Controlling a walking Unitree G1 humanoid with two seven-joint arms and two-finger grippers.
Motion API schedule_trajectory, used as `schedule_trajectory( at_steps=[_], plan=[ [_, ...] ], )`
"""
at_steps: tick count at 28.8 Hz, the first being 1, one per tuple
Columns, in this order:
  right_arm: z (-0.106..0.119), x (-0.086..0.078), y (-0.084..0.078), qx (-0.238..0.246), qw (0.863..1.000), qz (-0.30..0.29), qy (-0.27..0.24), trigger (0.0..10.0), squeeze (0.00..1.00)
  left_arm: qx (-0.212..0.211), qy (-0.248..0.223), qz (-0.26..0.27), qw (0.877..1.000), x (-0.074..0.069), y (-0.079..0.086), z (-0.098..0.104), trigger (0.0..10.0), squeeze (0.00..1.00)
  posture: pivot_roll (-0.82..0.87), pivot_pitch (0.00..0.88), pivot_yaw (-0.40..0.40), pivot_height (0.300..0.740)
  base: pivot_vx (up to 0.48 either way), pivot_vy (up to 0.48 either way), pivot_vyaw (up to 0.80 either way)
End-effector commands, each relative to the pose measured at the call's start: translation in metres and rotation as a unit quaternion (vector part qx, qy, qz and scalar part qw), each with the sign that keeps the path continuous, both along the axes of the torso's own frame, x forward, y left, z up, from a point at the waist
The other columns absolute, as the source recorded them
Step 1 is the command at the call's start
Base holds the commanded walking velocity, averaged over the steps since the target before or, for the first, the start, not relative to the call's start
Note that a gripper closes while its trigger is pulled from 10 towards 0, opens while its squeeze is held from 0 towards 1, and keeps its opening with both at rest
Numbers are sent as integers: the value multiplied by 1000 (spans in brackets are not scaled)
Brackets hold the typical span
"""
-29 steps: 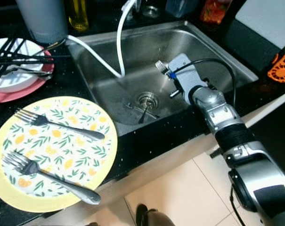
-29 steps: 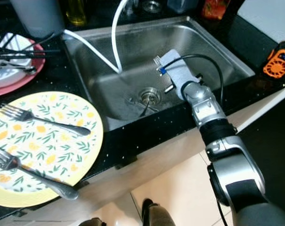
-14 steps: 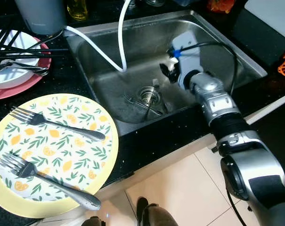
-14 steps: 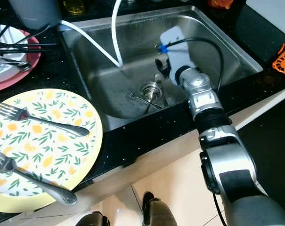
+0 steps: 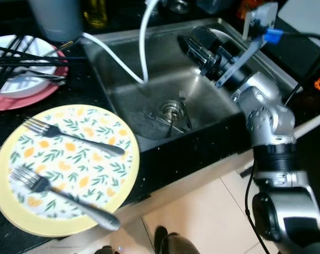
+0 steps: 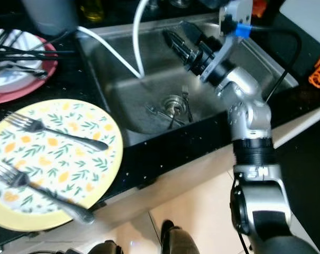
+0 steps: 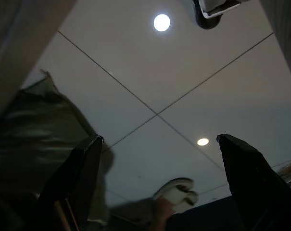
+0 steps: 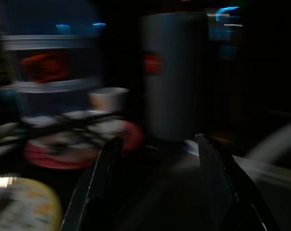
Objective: Kitchen organization
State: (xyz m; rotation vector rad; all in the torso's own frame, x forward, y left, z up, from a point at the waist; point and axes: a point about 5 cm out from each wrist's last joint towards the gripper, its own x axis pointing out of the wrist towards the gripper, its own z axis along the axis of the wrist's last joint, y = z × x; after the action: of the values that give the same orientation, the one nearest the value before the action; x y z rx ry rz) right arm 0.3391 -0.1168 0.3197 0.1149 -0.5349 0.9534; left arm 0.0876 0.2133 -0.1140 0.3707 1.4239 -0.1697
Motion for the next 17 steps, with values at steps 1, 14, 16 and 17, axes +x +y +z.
schedule_trajectory(
  at_steps=[1,14,16,17],
  plan=[
    [-4,-9,9,-8,999,37,-2,10000,0,-13,24,-2,1000,-12,-8,-4,10000,0,91,135,-76,740,0,0,794],
    [-34,-39,41,-127,980,150,20,10000,0,-11,20,-3,1000,-8,-7,-3,10000,0,104,110,-72,740,0,0,795],
    [-42,-47,40,-165,971,172,20,10000,0,-12,20,-4,1000,-8,-7,-3,10000,0,104,108,-72,740,0,0,681],
    [-46,-52,37,-184,965,186,19,10000,0,-12,20,-4,1000,-7,-7,-3,10000,0,106,106,-73,740,0,0,0]
  ],
)
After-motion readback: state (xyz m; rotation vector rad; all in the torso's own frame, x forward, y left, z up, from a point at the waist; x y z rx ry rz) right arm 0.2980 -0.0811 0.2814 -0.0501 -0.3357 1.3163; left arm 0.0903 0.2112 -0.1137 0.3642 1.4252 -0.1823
